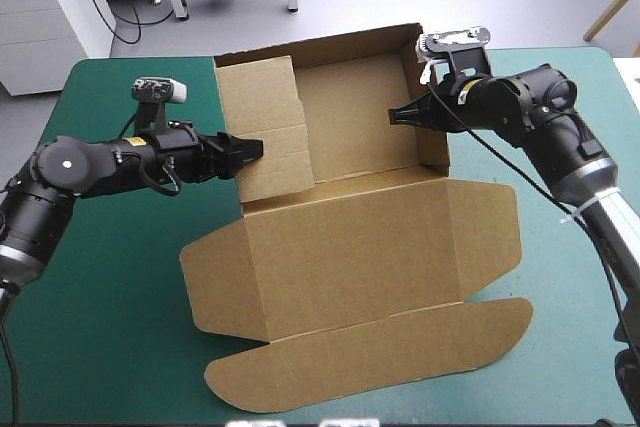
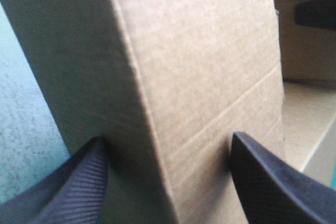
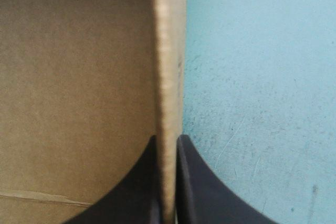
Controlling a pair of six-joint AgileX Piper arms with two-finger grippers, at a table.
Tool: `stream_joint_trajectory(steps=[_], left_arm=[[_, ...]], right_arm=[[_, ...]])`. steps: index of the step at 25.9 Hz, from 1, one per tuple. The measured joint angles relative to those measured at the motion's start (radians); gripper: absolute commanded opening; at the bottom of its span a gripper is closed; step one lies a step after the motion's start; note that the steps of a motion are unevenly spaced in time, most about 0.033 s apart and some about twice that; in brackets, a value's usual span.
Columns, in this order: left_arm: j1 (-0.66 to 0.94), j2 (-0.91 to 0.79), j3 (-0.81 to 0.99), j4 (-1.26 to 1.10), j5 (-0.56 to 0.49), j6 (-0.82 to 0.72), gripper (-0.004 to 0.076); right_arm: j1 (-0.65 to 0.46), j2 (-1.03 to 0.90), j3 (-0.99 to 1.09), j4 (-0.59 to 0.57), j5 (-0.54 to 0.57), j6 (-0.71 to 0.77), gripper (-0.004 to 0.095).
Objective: Fold the box
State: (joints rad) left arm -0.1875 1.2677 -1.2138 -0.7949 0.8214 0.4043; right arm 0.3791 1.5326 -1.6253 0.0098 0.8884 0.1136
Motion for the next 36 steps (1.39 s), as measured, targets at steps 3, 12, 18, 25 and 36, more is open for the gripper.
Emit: stream_joint_trajectory(steps=[3,12,18,25,36], left_arm=[[-0.081,0.0,-0.015,0.174,-0.073,-0.164,0.0473],[-0.242,0.03,-0.027,0.663,-0.167,-0.722,0.0473],[-0.258,0.057,-0.027,0.78,-0.177,-0.853,0.0473],[-0.258,0.078,-0.027,0.795,-0.184,-0.868,0.0148],[-0.255,0.152,-0.167,0.888,0.014,-0.852,-0.001]], right_arm=[[0.024,0.0,0.0,-0.043,-0.001,0.024,-0.0007],[0.069,0.0,0.0,-0.102,-0.007,0.08,-0.0004],[0.072,0.0,0.0,-0.098,-0.007,0.084,-0.0004],[0.072,0.0,0.0,-0.098,-0.007,0.084,-0.0004],[0.073,0.0,-0.001,-0.082,0.056,0.118,-0.0004]])
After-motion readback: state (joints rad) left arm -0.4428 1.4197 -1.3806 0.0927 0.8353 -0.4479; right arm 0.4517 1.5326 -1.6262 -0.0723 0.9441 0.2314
